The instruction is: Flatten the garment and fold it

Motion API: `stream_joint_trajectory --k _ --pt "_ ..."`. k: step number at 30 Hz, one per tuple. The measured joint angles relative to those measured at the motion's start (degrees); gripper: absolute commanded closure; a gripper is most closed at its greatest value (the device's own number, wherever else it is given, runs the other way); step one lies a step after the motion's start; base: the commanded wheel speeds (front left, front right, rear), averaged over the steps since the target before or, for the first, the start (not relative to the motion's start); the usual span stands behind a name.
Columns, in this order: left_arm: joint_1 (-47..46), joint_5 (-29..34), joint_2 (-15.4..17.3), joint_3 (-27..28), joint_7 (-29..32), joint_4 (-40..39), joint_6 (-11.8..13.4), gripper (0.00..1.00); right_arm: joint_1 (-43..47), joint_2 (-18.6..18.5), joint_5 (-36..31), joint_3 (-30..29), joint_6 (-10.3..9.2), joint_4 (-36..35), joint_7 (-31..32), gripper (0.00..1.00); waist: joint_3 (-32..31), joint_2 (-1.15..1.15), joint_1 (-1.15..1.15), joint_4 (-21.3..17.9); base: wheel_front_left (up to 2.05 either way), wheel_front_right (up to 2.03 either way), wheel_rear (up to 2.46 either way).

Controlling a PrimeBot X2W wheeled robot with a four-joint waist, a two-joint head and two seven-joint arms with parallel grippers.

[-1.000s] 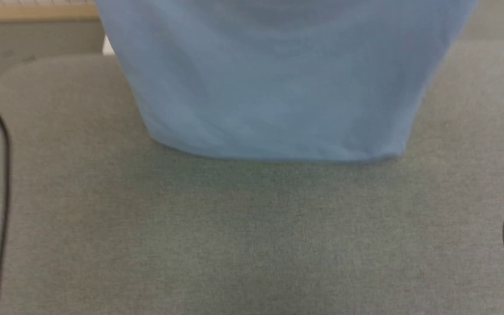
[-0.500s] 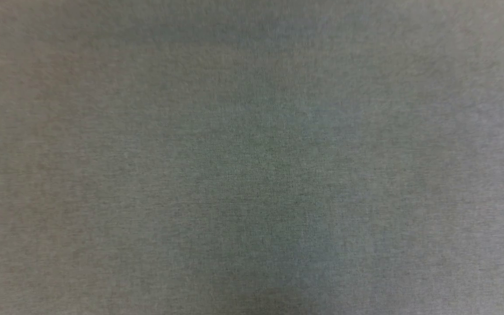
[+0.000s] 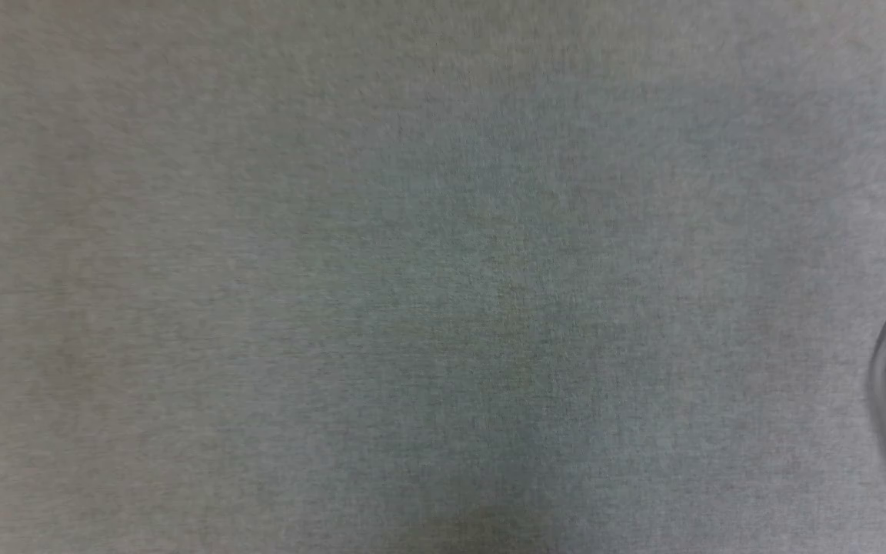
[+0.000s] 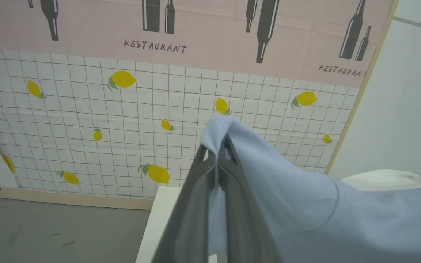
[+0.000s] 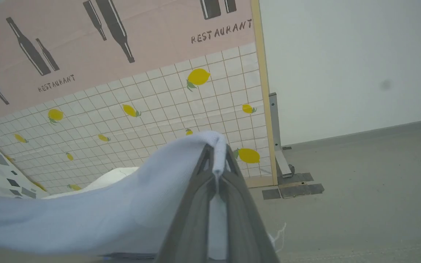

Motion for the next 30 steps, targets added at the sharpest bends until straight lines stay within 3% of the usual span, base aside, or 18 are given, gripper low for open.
stream_joint_trajectory --k 6,13,14,23,30 --pt "19.6 -3.7 -3.5 -4.7 -4.0 -1.7 0.0 1.00 20.8 0.0 6.7 3.3 0.00 -4.5 -0.8 1.00 -6.8 0.00 -0.01 0.9 0.00 0.00 0.00" --pt "40.8 -8.5 -6.8 -5.8 -5.0 -3.7 0.2 1.00 44.6 -0.1 14.3 5.9 0.00 -12.7 0.7 1.00 -16.2 0.00 -0.02 2.0 0.00 0.00 0.00" --pt "49.7 -10.7 -7.9 -5.9 -4.3 -6.2 0.7 1.00 53.8 -0.9 15.5 7.2 0.00 -15.4 1.8 1.00 -20.1 0.00 -0.02 2.3 0.00 0.00 0.00" --pt "71.8 -16.3 -6.9 -4.9 -0.1 -15.7 5.7 1.00 74.5 -2.8 18.1 7.4 0.00 -19.6 4.2 1.00 -29.6 0.00 -0.02 2.6 0.00 0.00 0.00" --pt "83.1 -19.0 -3.6 -3.6 5.1 -23.3 10.7 1.00 85.6 -2.4 19.4 3.8 0.00 -23.2 10.2 1.00 -33.7 0.00 -0.02 2.5 0.00 0.00 0.00"
